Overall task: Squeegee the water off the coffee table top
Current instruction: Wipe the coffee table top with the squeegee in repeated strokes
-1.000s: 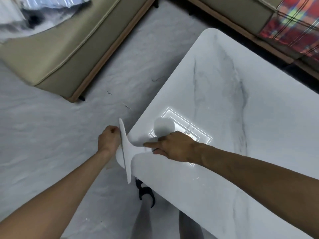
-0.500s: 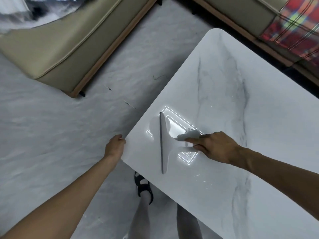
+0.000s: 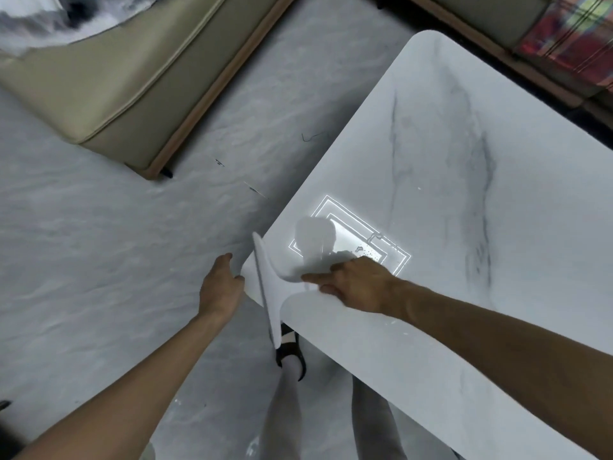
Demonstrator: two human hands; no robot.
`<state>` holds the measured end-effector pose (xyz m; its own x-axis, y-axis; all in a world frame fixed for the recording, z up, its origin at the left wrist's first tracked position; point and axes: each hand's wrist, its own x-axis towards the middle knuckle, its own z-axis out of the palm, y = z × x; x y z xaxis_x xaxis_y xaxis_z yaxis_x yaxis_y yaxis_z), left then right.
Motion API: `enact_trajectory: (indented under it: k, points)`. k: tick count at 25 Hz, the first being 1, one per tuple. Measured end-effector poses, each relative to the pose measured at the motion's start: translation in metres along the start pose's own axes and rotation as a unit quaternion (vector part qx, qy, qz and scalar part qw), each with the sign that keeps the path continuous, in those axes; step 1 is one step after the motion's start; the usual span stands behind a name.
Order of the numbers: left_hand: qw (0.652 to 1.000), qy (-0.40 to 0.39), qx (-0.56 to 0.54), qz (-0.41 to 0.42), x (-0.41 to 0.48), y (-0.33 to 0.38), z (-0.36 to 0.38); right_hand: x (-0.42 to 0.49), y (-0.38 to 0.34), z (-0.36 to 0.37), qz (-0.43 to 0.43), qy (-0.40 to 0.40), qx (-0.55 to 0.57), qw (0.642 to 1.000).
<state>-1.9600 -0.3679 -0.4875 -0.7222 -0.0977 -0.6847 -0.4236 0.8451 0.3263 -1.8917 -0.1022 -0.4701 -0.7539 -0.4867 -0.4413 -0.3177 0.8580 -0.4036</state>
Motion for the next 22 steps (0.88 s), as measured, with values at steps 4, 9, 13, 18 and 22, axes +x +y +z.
enact_trajectory:
  k: [4,9,13,18,22]
  points:
    - [0.986,-0.055,0.100,0.122,-0.017,0.029,0.028,-0.090,0.052,-0.011,0.126,0.011,0.056,0.990]
    - [0.966,-0.093,0.147,0.191,-0.032,0.067,0.054,-0.186,0.070,-0.010,0.279,0.031,0.066,0.957]
    - [0.981,-0.078,0.095,0.150,-0.031,0.071,0.048,-0.176,0.039,-0.010,0.273,0.059,0.115,0.953]
    - [0.987,-0.084,0.100,0.095,-0.042,0.034,0.043,-0.077,-0.016,0.021,0.161,0.036,0.149,0.975]
    - [0.979,-0.053,0.145,0.134,-0.053,0.029,0.069,-0.080,-0.007,0.046,0.131,0.034,0.090,0.987]
